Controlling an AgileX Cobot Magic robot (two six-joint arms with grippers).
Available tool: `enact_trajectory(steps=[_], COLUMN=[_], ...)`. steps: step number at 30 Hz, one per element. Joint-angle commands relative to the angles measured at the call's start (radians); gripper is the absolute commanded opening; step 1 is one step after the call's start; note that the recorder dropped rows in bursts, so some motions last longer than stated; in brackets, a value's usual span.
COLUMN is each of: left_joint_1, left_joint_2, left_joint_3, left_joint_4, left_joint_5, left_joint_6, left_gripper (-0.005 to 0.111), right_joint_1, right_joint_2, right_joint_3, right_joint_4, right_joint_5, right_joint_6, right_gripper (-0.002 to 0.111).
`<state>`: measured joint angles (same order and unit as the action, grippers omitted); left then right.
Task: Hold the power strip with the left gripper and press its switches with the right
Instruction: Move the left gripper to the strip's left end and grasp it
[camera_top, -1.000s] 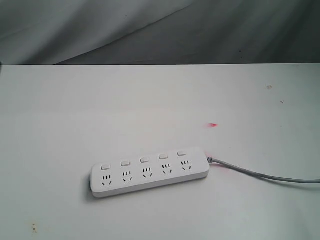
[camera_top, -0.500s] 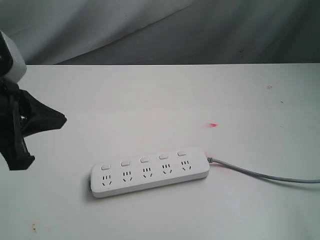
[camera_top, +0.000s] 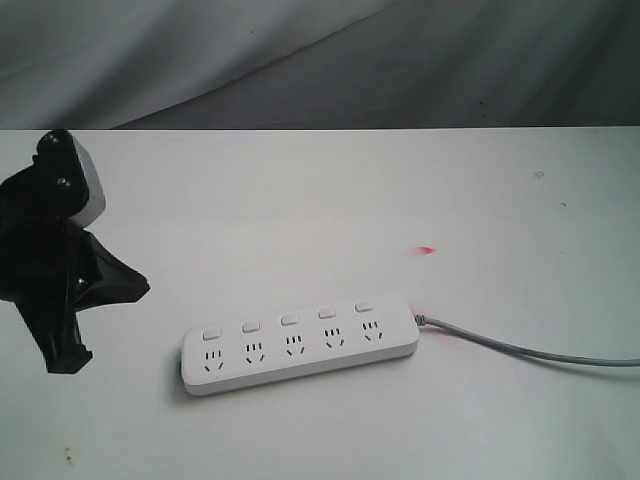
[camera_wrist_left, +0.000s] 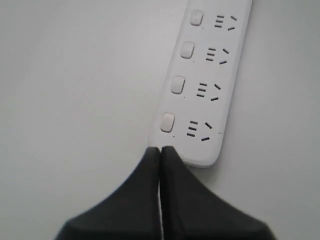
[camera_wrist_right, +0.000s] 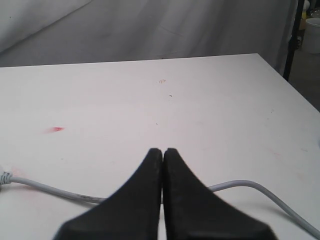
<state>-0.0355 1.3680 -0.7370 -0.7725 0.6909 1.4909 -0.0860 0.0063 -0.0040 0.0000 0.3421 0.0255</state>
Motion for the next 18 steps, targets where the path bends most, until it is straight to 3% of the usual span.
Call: enact_trajectory(steps=[1,6,8,9,11,15,16,18], left_joint_1=[-0.003,-0.003,-0.003,-0.003,-0.003,-0.003,-0.003,-0.003], left_joint_2=[0.019,0.019,0.019,0.019,0.019,0.019,0.019,0.023], left_joint_3=[0.001,0.001,0.001,0.001,0.001,0.001,0.001,0.001], left_joint_4=[-0.004,-0.040,-0.057,-0.074,-0.121,-0.184,-0.194,-0.200], left_joint_5=[-0.009,-0.032,0.009,0.038,0.107,0.114,0.101,0.087], left_joint_6=[0.005,0.017,0.165,0.223,0.291,0.297,0.297,0.311], left_gripper=[0.000,0.000,0.007,0.013,0.037,0.084,0.094,0.100], right_joint_1=[-0.007,-0.007,-0.007,-0.007,-0.007,-0.007,-0.007,-0.007], right_joint_2=[-0.006,-0.006,-0.006,-0.006,-0.006,-0.006,-0.006,-0.006], right_joint_3=[0.004,0.004,0.004,0.004,0.004,0.004,0.004,0.004], right_joint_4=[0.000,0.000,0.000,0.000,0.000,0.000,0.000,0.000], right_joint_5=[-0.003,-0.003,-0.003,-0.003,-0.003,-0.003,-0.003,-0.003], right_joint_6=[0.003,0.003,0.003,0.003,0.003,0.003,0.003,0.003], right_gripper=[0.000,0.000,0.000,0.000,0.000,0.000,0.000,0.000])
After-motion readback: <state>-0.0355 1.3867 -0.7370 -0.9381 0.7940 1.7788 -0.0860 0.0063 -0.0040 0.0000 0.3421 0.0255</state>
